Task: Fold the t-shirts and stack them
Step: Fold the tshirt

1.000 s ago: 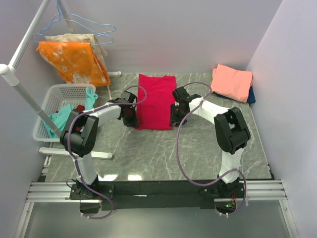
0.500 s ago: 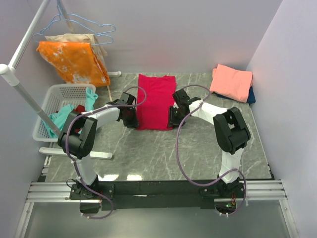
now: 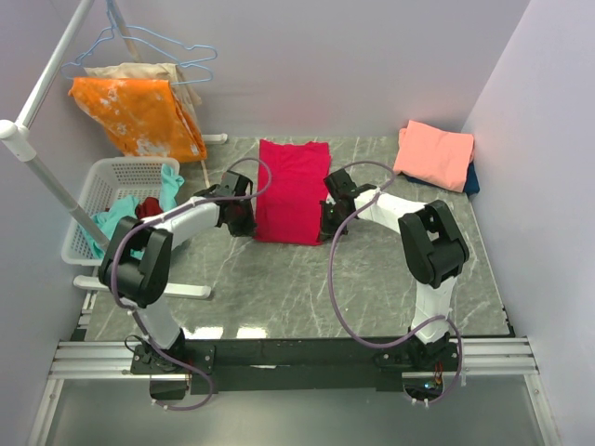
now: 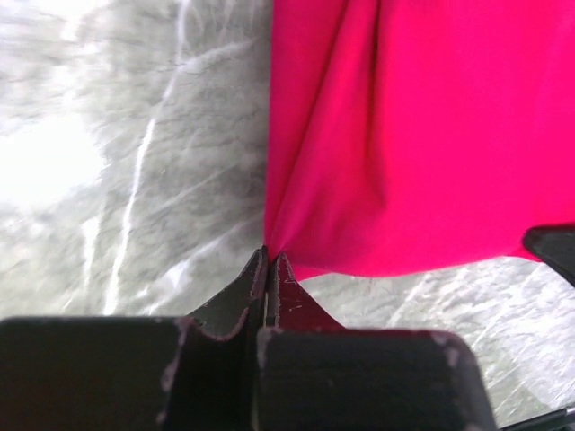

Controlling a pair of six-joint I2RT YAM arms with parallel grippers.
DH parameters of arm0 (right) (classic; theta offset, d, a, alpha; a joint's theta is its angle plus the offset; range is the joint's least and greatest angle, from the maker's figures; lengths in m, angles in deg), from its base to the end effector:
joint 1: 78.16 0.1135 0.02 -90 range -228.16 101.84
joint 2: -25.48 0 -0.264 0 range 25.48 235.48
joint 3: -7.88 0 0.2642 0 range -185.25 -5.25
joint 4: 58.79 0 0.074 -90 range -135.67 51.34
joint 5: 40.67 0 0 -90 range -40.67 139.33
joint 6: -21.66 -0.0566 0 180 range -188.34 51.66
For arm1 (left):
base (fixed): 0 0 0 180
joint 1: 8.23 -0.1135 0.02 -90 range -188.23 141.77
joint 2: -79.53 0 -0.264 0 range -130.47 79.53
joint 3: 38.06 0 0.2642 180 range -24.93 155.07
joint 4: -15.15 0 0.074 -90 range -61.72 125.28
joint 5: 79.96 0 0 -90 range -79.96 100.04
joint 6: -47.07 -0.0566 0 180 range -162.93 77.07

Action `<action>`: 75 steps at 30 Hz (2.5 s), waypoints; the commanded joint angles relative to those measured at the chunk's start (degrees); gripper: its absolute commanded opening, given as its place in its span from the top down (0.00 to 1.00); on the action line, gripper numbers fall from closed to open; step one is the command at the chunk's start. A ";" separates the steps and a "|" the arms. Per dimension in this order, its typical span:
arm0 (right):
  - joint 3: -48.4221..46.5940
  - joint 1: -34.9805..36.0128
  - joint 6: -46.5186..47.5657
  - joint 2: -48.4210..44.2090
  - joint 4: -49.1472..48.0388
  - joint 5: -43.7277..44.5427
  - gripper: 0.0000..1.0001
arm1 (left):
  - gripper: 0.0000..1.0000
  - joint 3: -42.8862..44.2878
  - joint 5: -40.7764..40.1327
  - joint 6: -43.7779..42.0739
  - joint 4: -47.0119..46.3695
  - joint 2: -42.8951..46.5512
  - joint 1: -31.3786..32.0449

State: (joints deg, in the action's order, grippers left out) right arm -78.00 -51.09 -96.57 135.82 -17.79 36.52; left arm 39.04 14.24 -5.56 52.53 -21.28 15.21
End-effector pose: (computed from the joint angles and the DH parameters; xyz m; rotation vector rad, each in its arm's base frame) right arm 0.3557 0.1959 0.1341 -0.0402 2.8116 0.5632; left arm 0.3419 -0.1528 0.1524 -0.3031 2.6923 -0.4391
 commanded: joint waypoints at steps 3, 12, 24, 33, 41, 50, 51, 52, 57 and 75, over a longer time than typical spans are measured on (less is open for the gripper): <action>-0.90 -0.44 -0.25 0.40 2.53 4.11 1.00 | 0.99 -0.86 -6.40 1.92 3.52 6.86 -0.06; 0.86 -0.53 -0.16 -1.18 4.20 5.26 1.00 | 0.99 -4.20 -5.62 6.92 8.87 9.23 -0.06; 0.77 -0.61 0.89 -3.12 10.35 5.88 1.00 | 0.99 -7.10 -1.04 9.22 13.45 7.57 -0.06; -1.42 0.09 -0.07 -10.32 11.06 12.20 0.65 | 0.72 -6.75 -6.03 10.01 16.70 9.57 -0.06; -13.46 0.26 1.60 -4.35 13.60 12.73 0.67 | 0.73 0.18 -0.88 8.95 8.37 8.98 -0.32; -11.36 1.66 1.07 -2.42 9.39 7.11 0.70 | 0.77 11.69 -4.03 8.43 0.90 -5.61 -1.03; -11.19 2.11 1.16 -2.15 9.30 7.19 0.70 | 0.77 12.67 -4.03 8.34 0.80 -7.71 -1.12; -10.92 2.54 1.42 -1.80 9.21 7.28 0.71 | 0.77 13.72 -4.03 8.16 0.97 -8.86 -1.29; -9.52 5.18 1.34 -1.45 8.07 7.20 0.71 | 0.77 21.98 -10.61 6.24 3.60 -14.92 -1.82; -11.27 6.33 1.69 2.86 9.12 7.28 0.72 | 0.78 34.91 -14.93 0.78 5.98 -25.92 -2.70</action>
State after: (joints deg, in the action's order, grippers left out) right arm -87.53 -44.71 -95.47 138.29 -8.58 43.71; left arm 70.79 0.63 -2.46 58.08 -45.59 13.07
